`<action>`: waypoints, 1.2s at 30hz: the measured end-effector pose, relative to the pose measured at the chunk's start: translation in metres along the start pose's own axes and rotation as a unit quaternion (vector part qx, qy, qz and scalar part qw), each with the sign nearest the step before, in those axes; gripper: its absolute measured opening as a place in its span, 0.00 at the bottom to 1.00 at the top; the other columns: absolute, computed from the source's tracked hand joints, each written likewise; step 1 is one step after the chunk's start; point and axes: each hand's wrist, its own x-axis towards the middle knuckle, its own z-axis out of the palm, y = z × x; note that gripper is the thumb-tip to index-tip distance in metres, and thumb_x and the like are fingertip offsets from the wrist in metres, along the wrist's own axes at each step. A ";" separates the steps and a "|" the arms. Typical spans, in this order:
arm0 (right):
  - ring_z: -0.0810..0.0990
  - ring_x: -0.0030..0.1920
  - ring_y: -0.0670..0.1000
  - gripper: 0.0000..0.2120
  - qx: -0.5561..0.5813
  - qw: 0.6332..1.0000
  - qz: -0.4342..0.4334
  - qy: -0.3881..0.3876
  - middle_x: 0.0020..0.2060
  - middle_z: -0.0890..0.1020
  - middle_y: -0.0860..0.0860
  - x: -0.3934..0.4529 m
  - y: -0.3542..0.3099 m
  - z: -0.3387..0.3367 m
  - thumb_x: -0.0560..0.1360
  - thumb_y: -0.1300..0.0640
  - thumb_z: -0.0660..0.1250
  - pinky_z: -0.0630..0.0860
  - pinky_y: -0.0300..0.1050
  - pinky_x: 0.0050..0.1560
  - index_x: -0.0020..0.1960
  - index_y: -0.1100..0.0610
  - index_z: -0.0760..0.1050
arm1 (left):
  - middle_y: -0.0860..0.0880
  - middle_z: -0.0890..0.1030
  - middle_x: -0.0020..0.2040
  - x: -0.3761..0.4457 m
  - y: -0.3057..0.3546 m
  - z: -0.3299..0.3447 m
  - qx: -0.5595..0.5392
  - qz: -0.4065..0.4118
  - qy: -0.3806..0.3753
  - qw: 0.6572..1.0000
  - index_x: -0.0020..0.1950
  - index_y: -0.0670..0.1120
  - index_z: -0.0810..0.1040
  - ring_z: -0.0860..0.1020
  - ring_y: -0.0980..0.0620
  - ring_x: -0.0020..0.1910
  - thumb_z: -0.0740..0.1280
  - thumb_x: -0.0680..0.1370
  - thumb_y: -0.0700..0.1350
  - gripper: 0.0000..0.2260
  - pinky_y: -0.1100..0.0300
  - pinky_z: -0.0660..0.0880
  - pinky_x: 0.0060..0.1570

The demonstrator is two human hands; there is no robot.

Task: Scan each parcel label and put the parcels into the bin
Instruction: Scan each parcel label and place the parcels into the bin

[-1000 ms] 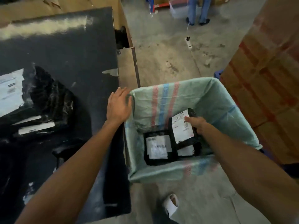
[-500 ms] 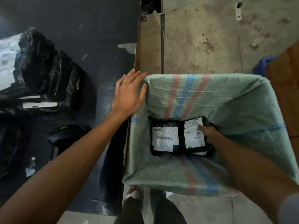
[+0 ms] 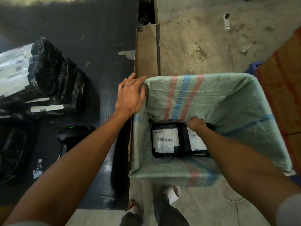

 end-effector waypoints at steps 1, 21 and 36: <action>0.76 0.66 0.62 0.25 0.017 0.999 -0.028 -0.002 0.68 0.76 0.60 -0.007 -0.009 0.001 0.80 0.47 0.65 0.75 0.49 0.63 0.70 0.62 0.73 | 0.45 0.76 0.72 0.000 0.000 0.000 -0.001 -0.001 -0.005 1.000 0.74 0.50 0.73 0.63 0.49 0.79 0.59 0.83 0.46 0.19 0.51 0.54 0.77; 0.84 0.52 0.53 0.13 0.067 0.877 -0.403 0.253 0.50 0.86 0.50 -0.261 -0.146 0.092 0.81 0.48 0.62 0.77 0.47 0.54 0.57 0.53 0.82 | 0.46 0.87 0.53 -0.099 -0.055 -0.167 -0.147 0.016 -0.056 0.987 0.57 0.49 0.85 0.83 0.47 0.56 0.63 0.80 0.42 0.12 0.60 0.75 0.57; 0.84 0.36 0.57 0.23 0.194 0.958 -0.182 0.107 0.39 0.84 0.59 -0.354 -0.204 0.238 0.83 0.44 0.58 0.80 0.55 0.57 0.61 0.64 0.72 | 0.40 0.71 0.71 -0.219 -0.273 -0.297 0.047 -0.134 0.048 0.989 0.72 0.47 0.72 0.66 0.38 0.71 0.58 0.80 0.40 0.20 0.41 0.63 0.70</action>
